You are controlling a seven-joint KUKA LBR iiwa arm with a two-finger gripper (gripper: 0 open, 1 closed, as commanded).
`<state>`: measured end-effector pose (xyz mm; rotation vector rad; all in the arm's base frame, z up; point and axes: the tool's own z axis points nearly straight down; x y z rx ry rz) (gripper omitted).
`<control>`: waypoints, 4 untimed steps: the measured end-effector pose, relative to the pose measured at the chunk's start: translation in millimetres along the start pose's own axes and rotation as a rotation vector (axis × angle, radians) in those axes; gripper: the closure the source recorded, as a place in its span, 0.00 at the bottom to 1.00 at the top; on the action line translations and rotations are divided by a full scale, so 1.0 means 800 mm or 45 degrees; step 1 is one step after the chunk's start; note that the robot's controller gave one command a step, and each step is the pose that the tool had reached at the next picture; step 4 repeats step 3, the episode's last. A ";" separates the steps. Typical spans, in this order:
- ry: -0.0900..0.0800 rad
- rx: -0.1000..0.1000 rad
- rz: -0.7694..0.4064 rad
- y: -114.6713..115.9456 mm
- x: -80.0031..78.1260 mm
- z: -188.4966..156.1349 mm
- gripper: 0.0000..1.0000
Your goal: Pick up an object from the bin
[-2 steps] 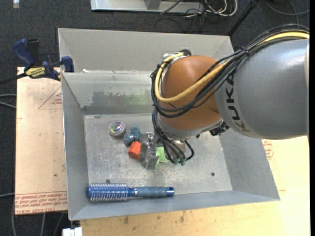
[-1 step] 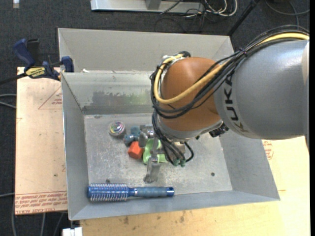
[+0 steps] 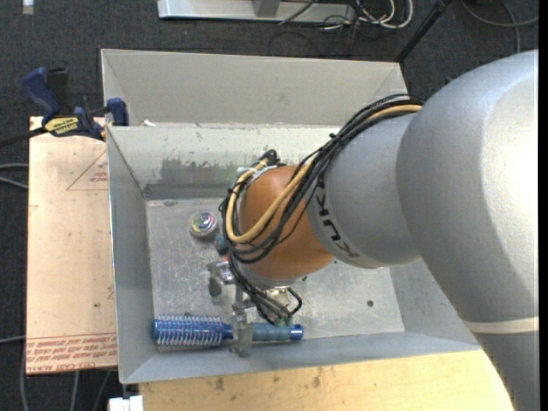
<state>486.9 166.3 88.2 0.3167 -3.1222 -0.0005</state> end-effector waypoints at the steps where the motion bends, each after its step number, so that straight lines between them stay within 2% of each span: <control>1: -0.027 0.000 -0.236 0.001 0.004 0.019 0.00; 2: -0.006 -0.001 -0.236 0.000 0.010 0.023 1.00; 3: -0.017 0.000 -0.292 0.001 -0.010 -0.150 1.00; 4: -0.017 0.000 -0.292 0.001 -0.010 -0.150 1.00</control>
Offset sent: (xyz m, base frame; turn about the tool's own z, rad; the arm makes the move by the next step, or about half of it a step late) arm -0.0080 -0.0018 -0.0182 -0.1881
